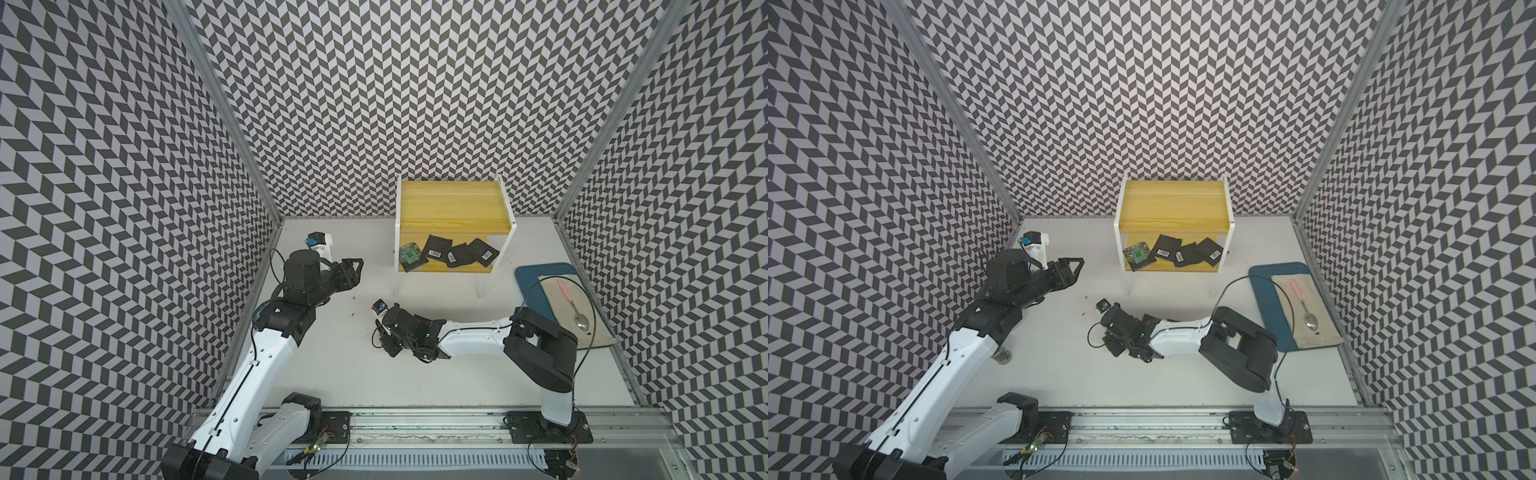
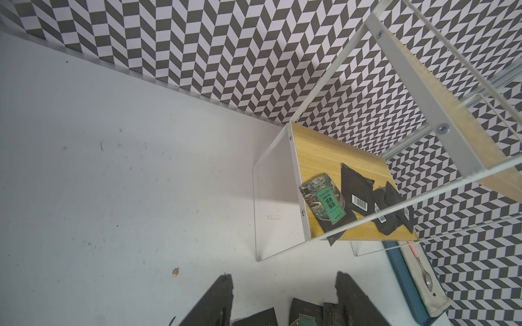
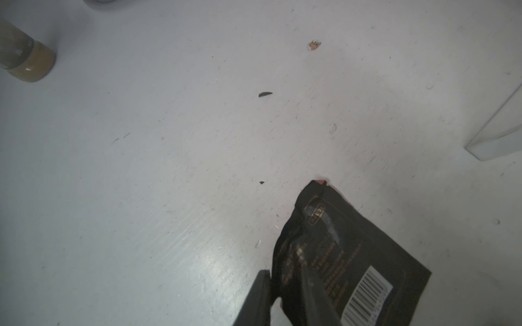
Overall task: Remove the tea bags from the shelf
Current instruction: Place the tea bag at the center of the board.
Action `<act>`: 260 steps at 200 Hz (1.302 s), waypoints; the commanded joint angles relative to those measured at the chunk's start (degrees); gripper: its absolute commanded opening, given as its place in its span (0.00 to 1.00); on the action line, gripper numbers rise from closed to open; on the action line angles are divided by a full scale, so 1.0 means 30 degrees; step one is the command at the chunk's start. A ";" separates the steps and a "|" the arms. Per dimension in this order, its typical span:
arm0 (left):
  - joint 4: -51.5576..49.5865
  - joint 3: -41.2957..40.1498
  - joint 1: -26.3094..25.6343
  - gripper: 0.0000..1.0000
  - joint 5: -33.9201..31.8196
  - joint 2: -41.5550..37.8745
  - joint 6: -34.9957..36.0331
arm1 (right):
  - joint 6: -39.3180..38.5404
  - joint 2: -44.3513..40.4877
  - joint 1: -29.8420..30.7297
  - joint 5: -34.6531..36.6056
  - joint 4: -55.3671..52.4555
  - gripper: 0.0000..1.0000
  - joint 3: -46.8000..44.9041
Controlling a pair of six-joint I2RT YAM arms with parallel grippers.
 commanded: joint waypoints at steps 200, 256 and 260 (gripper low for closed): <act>0.0699 0.0772 0.0120 0.66 0.1247 0.0630 0.0824 | 0.0398 -0.7991 -0.0257 0.1048 -0.2025 0.45 -0.1538; 0.2046 0.2181 -0.0507 0.65 0.3134 0.1779 0.0186 | 0.1847 -1.4065 -0.2776 0.0978 -0.2594 0.47 -0.3933; 0.2139 0.2297 -0.0595 0.65 0.3191 0.1840 0.0156 | 0.1911 -1.4494 -0.2933 0.1031 -0.2512 0.47 -0.4204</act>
